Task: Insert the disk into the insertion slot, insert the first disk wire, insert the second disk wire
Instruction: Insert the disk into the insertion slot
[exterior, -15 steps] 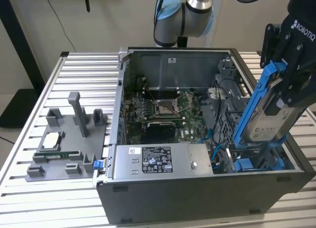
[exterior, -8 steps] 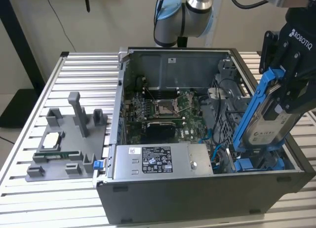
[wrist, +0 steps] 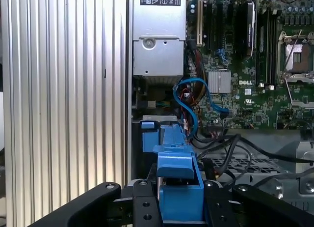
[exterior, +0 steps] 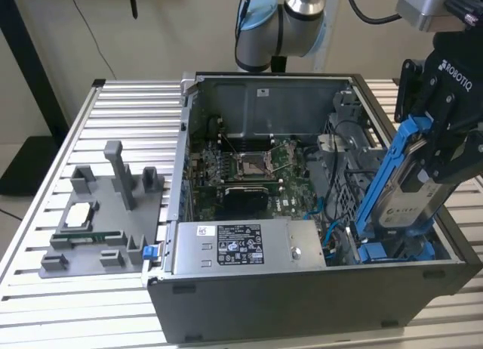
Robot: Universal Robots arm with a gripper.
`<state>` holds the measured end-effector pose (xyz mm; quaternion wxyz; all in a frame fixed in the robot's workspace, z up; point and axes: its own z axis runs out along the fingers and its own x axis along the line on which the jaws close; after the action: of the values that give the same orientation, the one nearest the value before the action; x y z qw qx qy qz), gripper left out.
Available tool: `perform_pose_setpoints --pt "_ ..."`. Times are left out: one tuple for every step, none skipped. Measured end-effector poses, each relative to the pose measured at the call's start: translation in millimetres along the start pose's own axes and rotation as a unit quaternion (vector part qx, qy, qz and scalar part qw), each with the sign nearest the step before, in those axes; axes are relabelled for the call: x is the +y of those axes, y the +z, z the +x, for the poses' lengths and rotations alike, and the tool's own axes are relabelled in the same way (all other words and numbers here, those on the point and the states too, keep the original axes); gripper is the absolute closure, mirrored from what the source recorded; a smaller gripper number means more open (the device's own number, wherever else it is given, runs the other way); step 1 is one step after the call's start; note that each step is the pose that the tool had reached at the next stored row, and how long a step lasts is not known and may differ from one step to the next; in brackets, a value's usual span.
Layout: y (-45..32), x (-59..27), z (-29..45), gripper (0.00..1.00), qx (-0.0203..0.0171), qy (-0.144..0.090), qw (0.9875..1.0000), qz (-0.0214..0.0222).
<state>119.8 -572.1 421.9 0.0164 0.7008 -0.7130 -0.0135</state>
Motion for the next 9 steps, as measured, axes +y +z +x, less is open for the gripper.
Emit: perform_pose_setpoints --pt "1.2 -0.1 -0.1 1.00 0.0001 0.000 1.0000 0.0000" --pt "2.6 -0.1 -0.1 1.00 0.0000 0.000 1.0000 0.0000" --pt "3.7 0.1 -0.1 1.00 -0.0001 0.000 1.0000 0.0000" --pt "4.6 0.3 -0.1 1.00 -0.0003 0.000 1.0000 0.0000" --pt "5.4 0.8 -0.1 1.00 -0.0003 0.000 1.0000 0.0000" --pt "6.7 1.3 -0.2 1.00 -0.0003 0.000 1.0000 0.0000" --pt "8.0 1.5 -0.4 1.00 -0.0004 0.000 1.0000 0.0000" --pt "9.2 1.5 -0.6 1.00 -0.0007 0.000 1.0000 0.0000" --pt "10.1 1.4 -0.6 1.00 -0.0011 0.000 1.0000 0.0000"
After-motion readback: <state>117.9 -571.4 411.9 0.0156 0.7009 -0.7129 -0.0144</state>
